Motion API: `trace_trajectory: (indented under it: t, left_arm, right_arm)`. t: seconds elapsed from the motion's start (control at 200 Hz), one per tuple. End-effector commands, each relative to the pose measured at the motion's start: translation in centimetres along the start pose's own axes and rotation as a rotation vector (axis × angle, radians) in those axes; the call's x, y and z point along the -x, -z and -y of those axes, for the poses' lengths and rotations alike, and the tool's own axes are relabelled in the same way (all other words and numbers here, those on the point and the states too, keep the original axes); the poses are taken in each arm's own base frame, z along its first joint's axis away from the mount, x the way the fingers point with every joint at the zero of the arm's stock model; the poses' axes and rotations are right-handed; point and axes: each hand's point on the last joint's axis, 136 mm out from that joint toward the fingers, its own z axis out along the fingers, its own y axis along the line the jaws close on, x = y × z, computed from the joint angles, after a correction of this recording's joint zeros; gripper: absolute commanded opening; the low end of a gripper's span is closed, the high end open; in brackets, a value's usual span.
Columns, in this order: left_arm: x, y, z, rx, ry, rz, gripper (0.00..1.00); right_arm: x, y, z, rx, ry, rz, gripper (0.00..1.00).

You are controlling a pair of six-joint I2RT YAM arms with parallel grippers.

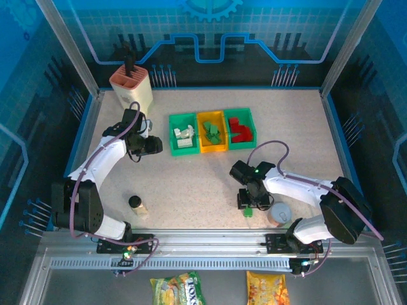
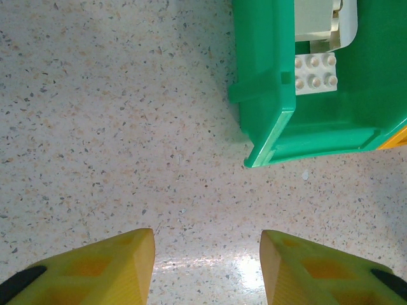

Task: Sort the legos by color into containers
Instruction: Pick up the lego from the bottom-center of the table.

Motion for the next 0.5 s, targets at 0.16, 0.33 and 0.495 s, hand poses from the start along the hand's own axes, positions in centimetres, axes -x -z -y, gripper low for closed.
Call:
trace_trajectory:
  t: [0.16, 0.33, 0.495]
  left_arm:
    - [0.3, 0.3, 0.0, -0.002, -0.003, -0.006, 0.48]
    - [0.3, 0.4, 0.0, -0.003, -0.004, -0.002, 0.48]
    - [0.4, 0.5, 0.0, -0.004, -0.004, 0.002, 0.48]
  right_arm:
    - [-1.5, -1.7, -0.2, -0.004, -0.016, -0.064, 0.55]
    - [-1.5, -1.9, -0.2, -0.014, -0.009, -0.062, 0.5]
    - [-1.5, -2.1, 0.0, -0.033, -0.009, -0.06, 0.46]
